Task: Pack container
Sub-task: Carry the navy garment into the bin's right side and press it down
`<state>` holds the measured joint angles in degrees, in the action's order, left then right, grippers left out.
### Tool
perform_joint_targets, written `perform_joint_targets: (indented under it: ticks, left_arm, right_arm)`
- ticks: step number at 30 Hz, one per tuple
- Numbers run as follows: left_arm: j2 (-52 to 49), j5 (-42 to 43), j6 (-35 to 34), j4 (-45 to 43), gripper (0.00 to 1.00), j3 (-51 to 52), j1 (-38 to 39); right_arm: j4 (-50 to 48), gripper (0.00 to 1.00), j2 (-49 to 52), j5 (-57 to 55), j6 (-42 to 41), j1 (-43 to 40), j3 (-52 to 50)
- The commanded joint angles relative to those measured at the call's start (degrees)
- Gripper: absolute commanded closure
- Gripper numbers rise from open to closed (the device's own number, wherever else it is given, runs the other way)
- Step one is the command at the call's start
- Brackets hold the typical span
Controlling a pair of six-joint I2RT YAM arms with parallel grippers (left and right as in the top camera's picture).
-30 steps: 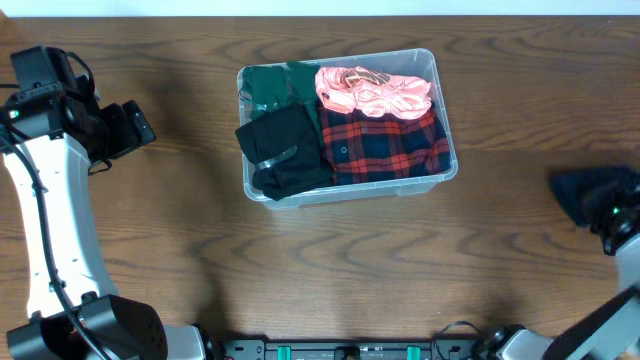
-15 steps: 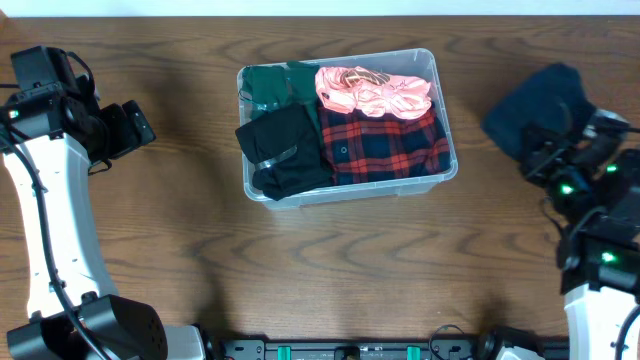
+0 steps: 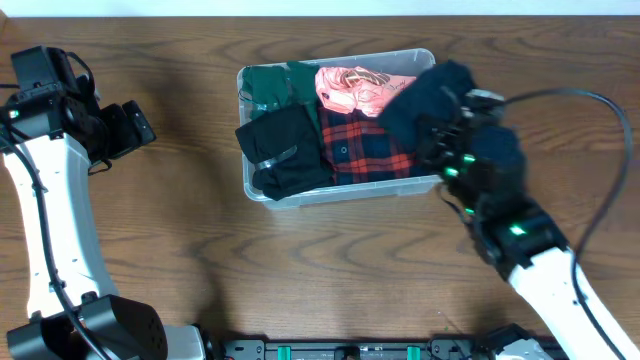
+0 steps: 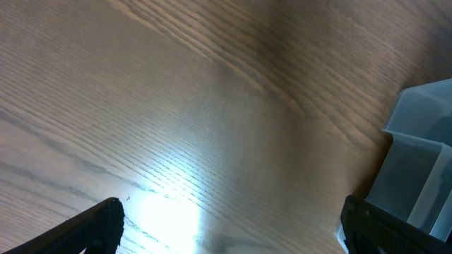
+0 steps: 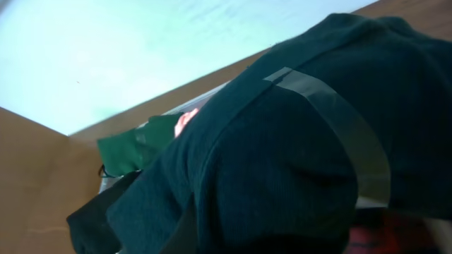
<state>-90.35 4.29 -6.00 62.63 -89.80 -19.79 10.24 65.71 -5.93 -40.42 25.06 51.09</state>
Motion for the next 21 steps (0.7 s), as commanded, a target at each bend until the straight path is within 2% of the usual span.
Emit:
perform_joint_targets:
  ticks: [1, 7, 16, 17, 19, 21]
  left_arm:
    - [-0.4, 0.0, -0.1, 0.1, 0.02, 0.3, -0.2]
    - [-0.4, 0.0, -0.1, 0.1, 0.02, 0.3, -0.2]
    - [-0.4, 0.0, -0.1, 0.1, 0.02, 0.3, -0.2]
    - [-0.4, 0.0, -0.1, 0.1, 0.02, 0.3, -0.2]
    - [-0.4, 0.0, -0.1, 0.1, 0.02, 0.3, -0.2]
    - [-0.4, 0.0, -0.1, 0.1, 0.02, 0.3, -0.2]
  right_arm:
    - [1.3, 0.98, 4.9, -13.3, -1.4, 5.6, 6.2]
    - [4.0, 0.98, 15.2, -23.1, -2.5, 12.5, 12.2]
    - [9.4, 0.98, 21.9, -23.5, -6.5, 16.0, 12.7]
    - [10.2, 0.94, 21.9, -22.9, -6.1, 16.7, 12.7]
    - [11.6, 0.69, 21.9, -20.8, -3.7, 17.9, 12.7]
    - [12.9, 0.28, 21.9, -16.9, 0.2, 18.9, 12.7]
